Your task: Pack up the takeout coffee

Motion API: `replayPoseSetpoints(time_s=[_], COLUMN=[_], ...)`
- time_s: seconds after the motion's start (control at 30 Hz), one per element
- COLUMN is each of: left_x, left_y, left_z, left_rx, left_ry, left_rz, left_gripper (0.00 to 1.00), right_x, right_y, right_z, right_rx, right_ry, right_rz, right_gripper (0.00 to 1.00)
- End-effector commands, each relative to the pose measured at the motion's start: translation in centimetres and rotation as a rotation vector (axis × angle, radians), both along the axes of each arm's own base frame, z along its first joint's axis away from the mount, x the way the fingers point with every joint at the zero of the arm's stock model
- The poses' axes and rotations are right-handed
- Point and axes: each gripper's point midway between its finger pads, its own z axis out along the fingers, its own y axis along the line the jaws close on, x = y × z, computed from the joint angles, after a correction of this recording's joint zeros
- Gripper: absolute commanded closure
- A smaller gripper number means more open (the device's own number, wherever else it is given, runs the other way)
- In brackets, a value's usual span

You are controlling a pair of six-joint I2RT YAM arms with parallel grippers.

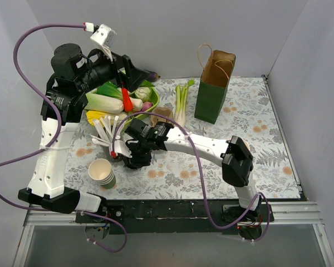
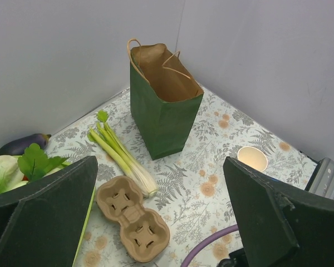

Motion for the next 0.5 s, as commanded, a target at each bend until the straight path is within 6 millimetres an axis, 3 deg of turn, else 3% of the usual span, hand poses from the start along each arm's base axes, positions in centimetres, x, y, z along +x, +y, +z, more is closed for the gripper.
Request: replayPoseSetpoints(time_s=[0.0,0.2,0.47], left_x=[-0.1,-0.2,-0.6], left_y=[0.2,-0.3,-0.3], left_z=[-0.4,-0.8,-0.9], left_rx=[0.006,-0.011,-0.02], left_ry=[0.009,0.04,0.048], left_rz=[0.003,-0.02,-0.025], left_gripper=[0.02,0.02,0.02], right_x=[0.9,2.5,1.6], right_y=[2.8,4.8,5.3], right_z=[0.6,-0.8,-2.2], right_rx=[0.064,0.064,0.045], right_ry=[-0.004,0.017,0.124], right_rz=[-0.05,-0.103,-0.134], right_gripper=[0.57,0.64,0.69])
